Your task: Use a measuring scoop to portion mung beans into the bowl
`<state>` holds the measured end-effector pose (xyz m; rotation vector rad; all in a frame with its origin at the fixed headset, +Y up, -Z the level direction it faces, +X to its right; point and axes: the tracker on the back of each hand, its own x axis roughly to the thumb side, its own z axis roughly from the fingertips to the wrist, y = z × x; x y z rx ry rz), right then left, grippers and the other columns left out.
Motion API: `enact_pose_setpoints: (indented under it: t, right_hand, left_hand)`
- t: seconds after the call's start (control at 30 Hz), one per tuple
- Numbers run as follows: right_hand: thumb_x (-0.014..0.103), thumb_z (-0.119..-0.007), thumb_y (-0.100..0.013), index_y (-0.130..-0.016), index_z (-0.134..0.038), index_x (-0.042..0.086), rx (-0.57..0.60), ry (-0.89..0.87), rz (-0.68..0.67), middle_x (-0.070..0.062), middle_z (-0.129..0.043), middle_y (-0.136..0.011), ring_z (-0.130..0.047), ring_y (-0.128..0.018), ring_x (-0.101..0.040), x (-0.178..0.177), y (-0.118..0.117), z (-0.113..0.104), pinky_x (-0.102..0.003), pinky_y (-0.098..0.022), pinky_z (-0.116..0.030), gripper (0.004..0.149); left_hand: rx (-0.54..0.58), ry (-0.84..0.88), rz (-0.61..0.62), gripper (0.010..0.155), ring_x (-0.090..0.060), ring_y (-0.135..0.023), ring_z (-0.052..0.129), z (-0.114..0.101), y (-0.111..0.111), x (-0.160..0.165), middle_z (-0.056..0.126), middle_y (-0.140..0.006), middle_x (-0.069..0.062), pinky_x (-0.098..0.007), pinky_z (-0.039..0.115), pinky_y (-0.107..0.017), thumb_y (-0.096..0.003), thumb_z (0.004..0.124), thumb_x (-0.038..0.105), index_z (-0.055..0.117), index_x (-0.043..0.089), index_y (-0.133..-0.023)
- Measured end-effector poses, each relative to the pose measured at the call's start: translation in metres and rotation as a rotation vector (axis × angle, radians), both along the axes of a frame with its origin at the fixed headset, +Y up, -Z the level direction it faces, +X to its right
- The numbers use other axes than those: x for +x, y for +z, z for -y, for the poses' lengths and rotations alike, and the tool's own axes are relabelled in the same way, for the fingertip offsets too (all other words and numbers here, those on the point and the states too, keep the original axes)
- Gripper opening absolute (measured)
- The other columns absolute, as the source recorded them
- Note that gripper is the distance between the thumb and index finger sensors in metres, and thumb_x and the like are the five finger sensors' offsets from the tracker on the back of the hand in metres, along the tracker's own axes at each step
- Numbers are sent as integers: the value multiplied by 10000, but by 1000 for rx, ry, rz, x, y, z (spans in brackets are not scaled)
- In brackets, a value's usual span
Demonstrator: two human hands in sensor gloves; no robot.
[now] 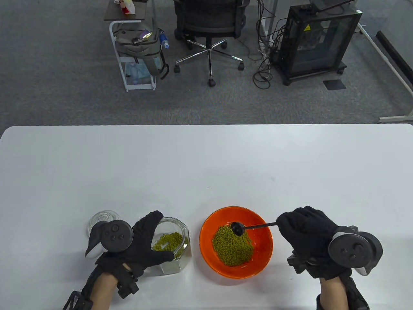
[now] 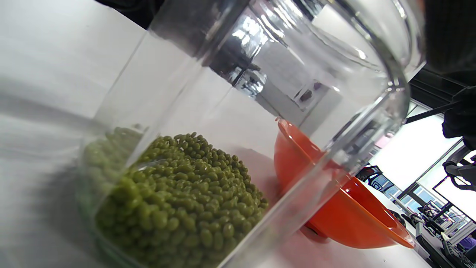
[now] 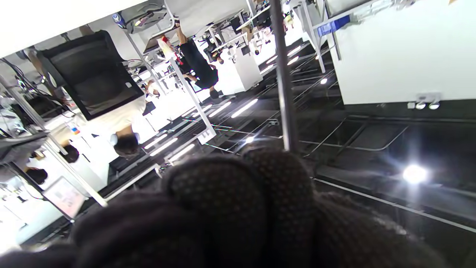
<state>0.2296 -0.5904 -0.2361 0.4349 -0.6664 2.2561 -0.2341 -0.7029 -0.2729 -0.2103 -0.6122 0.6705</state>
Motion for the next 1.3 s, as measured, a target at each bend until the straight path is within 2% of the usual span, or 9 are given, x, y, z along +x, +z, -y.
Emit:
enact_pose_setpoints:
  t: [0.13,0.33,0.43,0.53,0.67,0.93,1.07,1.3]
  right_hand:
    - [480,-877,-453,-536,-1033,90,-50,-83,56,-94,-1053,-408,-989,-229,-226,7,-7,8,-385,-223,-858,428]
    - [473,-868,-459,-528,-1030,83,-139,-237,61,-95,-1052,-393,-987,-211,-221,13,-18,21,-382,-207,-858,428]
    - [468,-863,-462,-524,-1027,77,-255,-376,121,-99,-1049,-386,-985,-204,-221,17,-23,33,-382,-200,-856,428]
    - [461,-860,-466,-524,-1025,68,-344,-495,99,-105,-1048,-382,-982,-197,-224,17,-28,44,-383,-193,-854,429]
    - [459,-857,-469,-526,-1022,66,-400,-576,56,-106,-1046,-381,-981,-193,-222,14,-32,51,-382,-189,-853,431]
    - [456,-854,-471,-524,-1020,62,-444,-589,97,-107,-1045,-377,-980,-189,-220,4,-33,49,-381,-184,-853,431]
    - [455,-853,-473,-529,-1019,60,-473,-605,60,-108,-1044,-381,-980,-191,-220,-6,-36,49,-380,-187,-853,431]
    - [455,-850,-474,-537,-1016,63,-476,-522,10,-108,-1042,-391,-980,-199,-221,-45,-45,36,-380,-193,-853,430]
  left_hand:
    - [0,0,0,1209,-603,-1039,517,0,0,0,313,-1154,-321,-765,481,-719,-439,811,825,205,11,-1097]
    - [0,-2,-1,1210,-604,-1039,517,0,0,0,314,-1154,-322,-767,481,-718,-438,811,826,206,11,-1097]
    - [0,-2,0,1207,-604,-1039,518,0,0,0,313,-1154,-321,-767,480,-718,-440,812,823,206,13,-1097]
    - [1,-3,0,1209,-603,-1039,517,0,0,0,312,-1154,-322,-767,481,-718,-439,810,825,205,12,-1097]
    - [0,-2,1,1209,-604,-1039,517,0,0,0,314,-1154,-321,-766,481,-719,-440,811,825,205,11,-1097]
    - [-5,4,0,1209,-605,-1039,513,0,0,0,308,-1154,-322,-766,481,-719,-440,813,823,201,13,-1098]
    - [-5,4,0,1209,-604,-1039,514,0,0,0,309,-1153,-322,-766,480,-719,-440,813,822,201,13,-1098]
    - [-5,4,1,1208,-605,-1039,515,0,0,0,309,-1153,-322,-766,480,-719,-441,814,821,202,12,-1097]
